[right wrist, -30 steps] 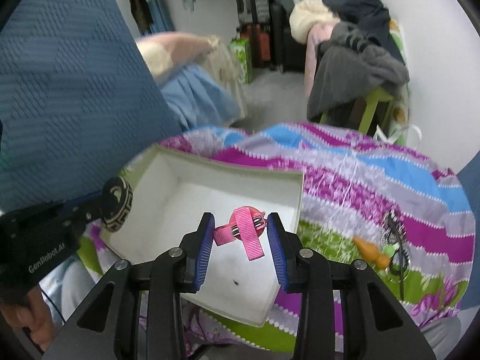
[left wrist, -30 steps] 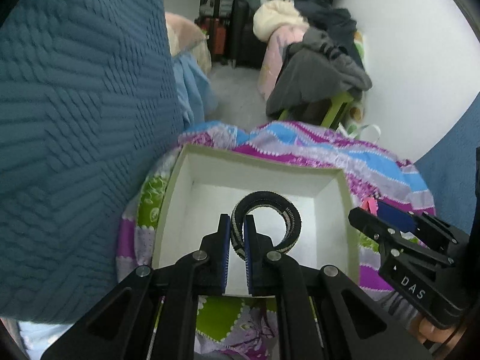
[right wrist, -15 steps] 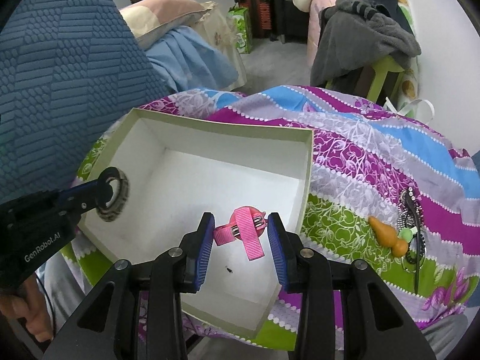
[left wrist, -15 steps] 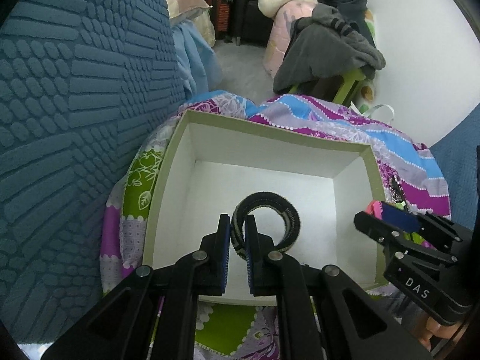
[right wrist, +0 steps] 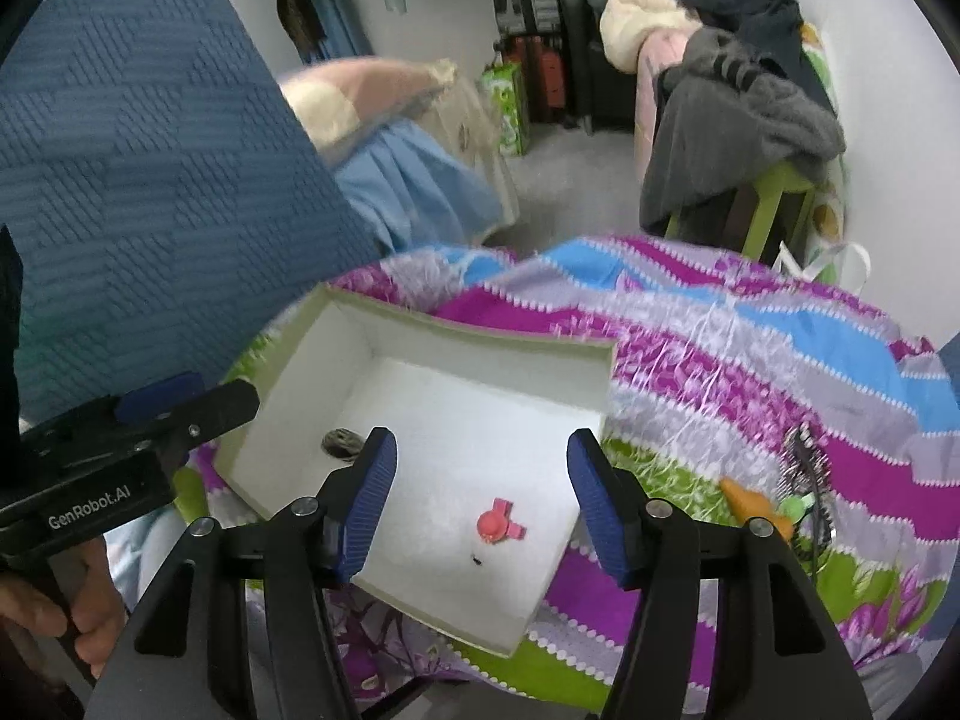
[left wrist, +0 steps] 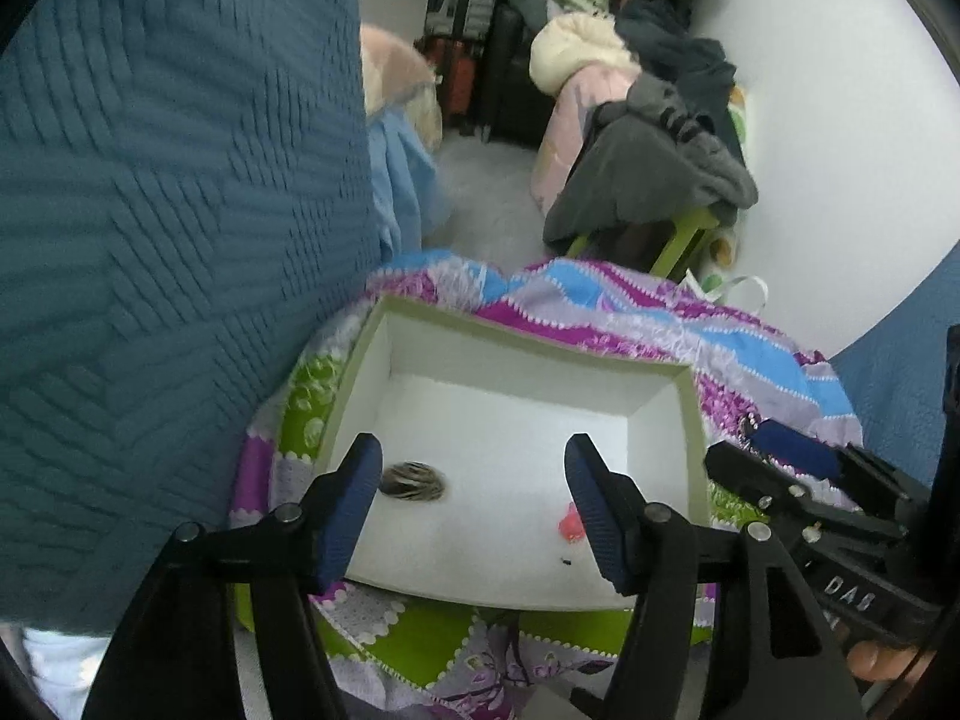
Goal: Organize jewelry
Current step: 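Open the right tool to drop the clip while the left tool drops the bangle into the box, then move both open tools back to the remaining jewelry, then grasp the orange gourd pendant with the left tool while the right tool grasps the black hairpin, then lift and carry the pendant in the left tool while the right tool carries the hairpin over the box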
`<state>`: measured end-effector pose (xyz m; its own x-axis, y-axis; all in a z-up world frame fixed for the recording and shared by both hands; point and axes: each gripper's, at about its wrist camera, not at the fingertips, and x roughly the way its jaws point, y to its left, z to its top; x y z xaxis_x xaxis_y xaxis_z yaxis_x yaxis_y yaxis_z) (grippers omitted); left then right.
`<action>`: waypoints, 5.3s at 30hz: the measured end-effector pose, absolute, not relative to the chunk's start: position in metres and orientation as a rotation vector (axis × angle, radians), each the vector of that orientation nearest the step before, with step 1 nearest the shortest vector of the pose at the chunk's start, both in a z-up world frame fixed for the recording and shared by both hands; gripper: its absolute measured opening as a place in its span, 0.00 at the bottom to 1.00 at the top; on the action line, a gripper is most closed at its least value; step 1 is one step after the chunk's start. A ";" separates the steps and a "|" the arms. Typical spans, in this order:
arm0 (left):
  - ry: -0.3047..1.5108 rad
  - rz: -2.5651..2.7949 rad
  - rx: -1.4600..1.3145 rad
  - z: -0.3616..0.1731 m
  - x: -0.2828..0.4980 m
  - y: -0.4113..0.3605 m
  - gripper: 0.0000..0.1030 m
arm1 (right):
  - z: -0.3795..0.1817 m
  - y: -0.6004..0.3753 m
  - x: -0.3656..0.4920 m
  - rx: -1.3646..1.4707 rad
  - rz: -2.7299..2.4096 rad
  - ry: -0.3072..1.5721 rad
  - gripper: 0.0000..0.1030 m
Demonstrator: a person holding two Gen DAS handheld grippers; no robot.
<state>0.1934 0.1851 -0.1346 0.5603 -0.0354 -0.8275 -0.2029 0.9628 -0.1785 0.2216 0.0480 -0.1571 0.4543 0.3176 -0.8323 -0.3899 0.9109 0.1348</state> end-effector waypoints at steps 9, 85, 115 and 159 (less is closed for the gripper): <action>0.835 0.082 -0.257 -0.066 0.171 0.166 0.62 | -0.088 0.028 0.203 -0.070 0.466 0.845 0.61; 1.082 -0.205 -0.355 -0.266 0.254 -0.090 0.58 | -0.246 -0.233 0.205 0.120 0.197 0.894 0.38; 1.120 -0.239 -0.358 -0.318 0.309 -0.115 0.31 | -0.305 -0.220 0.261 0.020 0.290 1.052 0.28; 1.037 -0.277 -0.250 -0.216 0.223 -0.054 0.30 | -0.229 -0.177 0.204 0.056 0.201 0.969 0.06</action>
<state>0.2234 -0.0542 -0.2157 0.4801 -0.3415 -0.8080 0.1075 0.9371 -0.3322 0.2043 -0.1772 -0.2289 0.5491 0.1951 -0.8127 -0.1448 0.9799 0.1373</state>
